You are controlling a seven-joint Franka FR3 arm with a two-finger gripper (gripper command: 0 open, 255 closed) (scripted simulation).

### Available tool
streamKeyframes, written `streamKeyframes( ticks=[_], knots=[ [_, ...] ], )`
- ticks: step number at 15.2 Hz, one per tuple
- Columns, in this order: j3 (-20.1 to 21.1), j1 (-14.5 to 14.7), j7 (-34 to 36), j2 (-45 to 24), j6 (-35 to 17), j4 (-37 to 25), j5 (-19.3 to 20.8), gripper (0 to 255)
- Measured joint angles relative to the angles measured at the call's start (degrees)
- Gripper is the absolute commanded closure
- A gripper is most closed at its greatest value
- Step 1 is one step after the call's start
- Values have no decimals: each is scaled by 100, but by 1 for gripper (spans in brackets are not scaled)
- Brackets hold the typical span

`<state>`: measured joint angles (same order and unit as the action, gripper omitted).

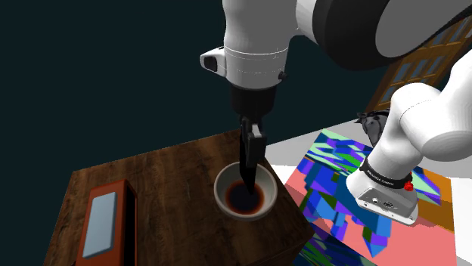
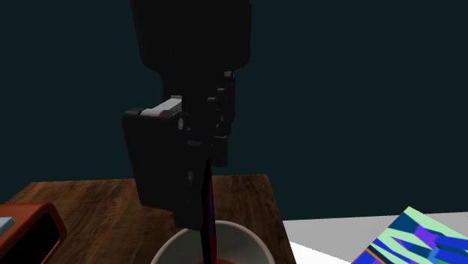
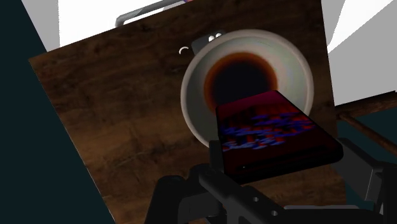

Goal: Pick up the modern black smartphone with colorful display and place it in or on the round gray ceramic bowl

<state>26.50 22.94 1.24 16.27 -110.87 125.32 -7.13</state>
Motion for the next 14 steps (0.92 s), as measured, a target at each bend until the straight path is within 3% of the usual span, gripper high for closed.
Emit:
streamKeyframes(
  ticks=[5,6,12,14],
  knots=[
    [5,1,4,-5,-21,14,1,255],
    [5,1,4,-5,-22,14,1,0],
    [5,1,4,-5,-22,14,1,0],
    [-16,-10,6,3,219,-226,14,0]
  ],
)
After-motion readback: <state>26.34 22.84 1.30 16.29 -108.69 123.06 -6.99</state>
